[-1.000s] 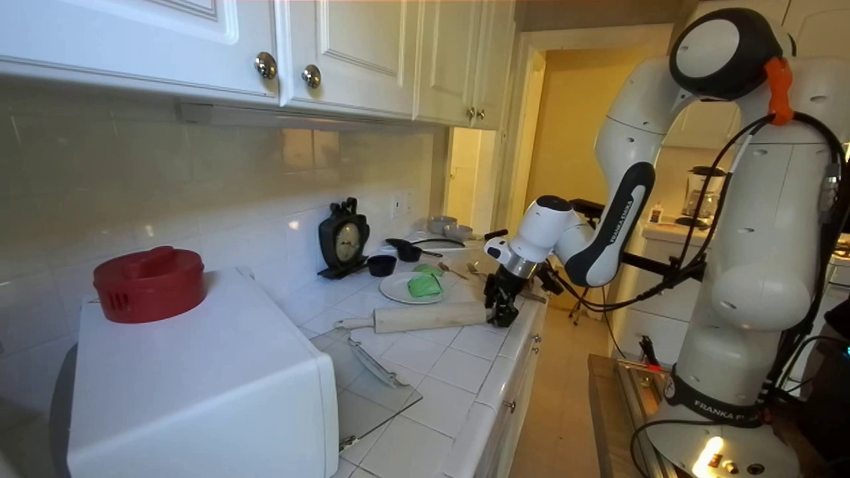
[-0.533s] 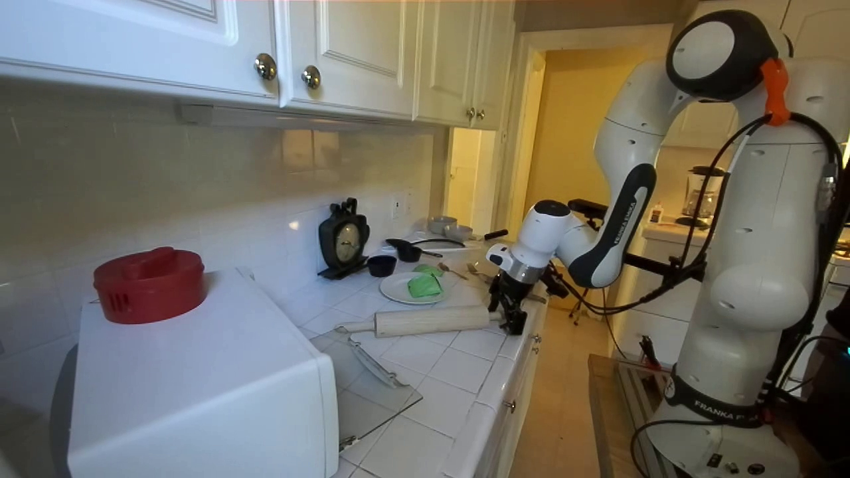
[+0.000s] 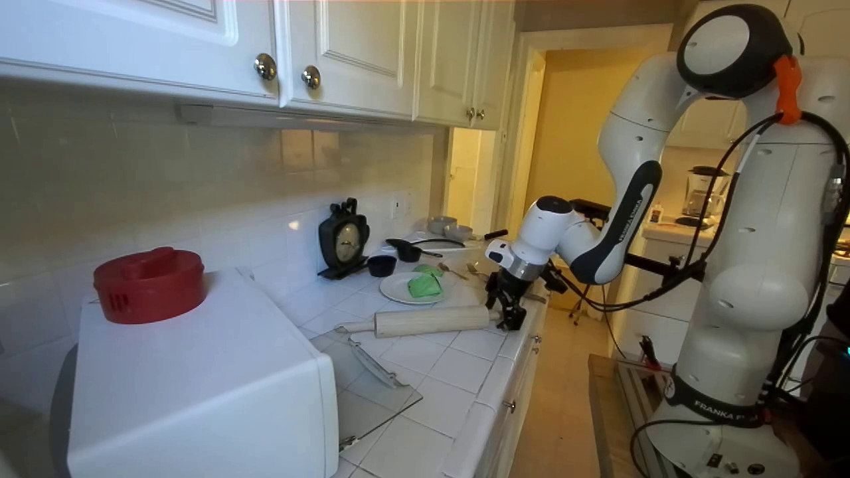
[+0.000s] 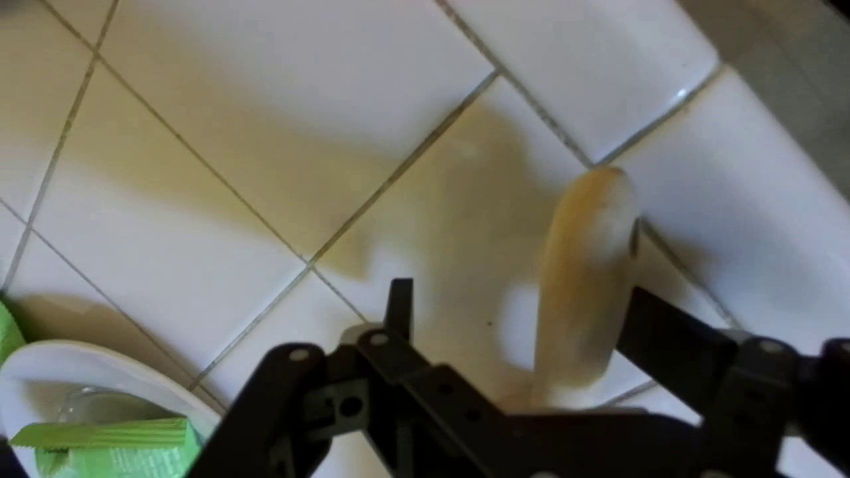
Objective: Move the rolling pin to the right
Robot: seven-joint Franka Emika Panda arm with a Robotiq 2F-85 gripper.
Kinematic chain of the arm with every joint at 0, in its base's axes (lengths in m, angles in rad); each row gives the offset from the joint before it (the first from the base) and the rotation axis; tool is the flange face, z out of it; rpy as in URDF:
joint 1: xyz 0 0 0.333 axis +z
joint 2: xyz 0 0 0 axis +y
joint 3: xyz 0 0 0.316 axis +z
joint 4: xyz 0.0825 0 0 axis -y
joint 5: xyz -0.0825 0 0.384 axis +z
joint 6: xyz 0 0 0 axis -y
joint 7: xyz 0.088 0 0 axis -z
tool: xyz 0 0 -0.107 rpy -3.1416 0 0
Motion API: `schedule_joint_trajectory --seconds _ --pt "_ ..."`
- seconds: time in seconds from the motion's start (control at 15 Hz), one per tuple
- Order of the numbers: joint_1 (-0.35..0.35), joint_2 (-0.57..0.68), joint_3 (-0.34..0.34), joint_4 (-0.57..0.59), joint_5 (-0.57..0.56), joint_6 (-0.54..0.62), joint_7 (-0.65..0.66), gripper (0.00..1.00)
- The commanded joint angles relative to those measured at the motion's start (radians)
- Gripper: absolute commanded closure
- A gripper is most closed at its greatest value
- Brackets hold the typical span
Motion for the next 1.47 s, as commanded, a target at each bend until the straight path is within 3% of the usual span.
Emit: schedule_joint_trajectory --seconds 0.0,0.33,0.6,0.8,0.93,1.4 --pt "0.010 -0.046 0.028 -0.005 -0.038 -0.024 0.023 0.20" --pt "0.047 -0.070 0.072 -0.004 -0.033 -0.034 0.026 0.16" --pt "0.095 -0.098 0.115 -0.006 0.005 -0.119 0.053 0.10" --pt "0.139 -0.125 0.145 -0.009 0.085 -0.210 0.050 0.03" --pt "0.173 -0.169 0.165 -0.012 0.148 -0.284 0.056 0.05" --pt "0.307 -0.437 0.224 -0.024 0.423 -0.567 0.071 0.01"
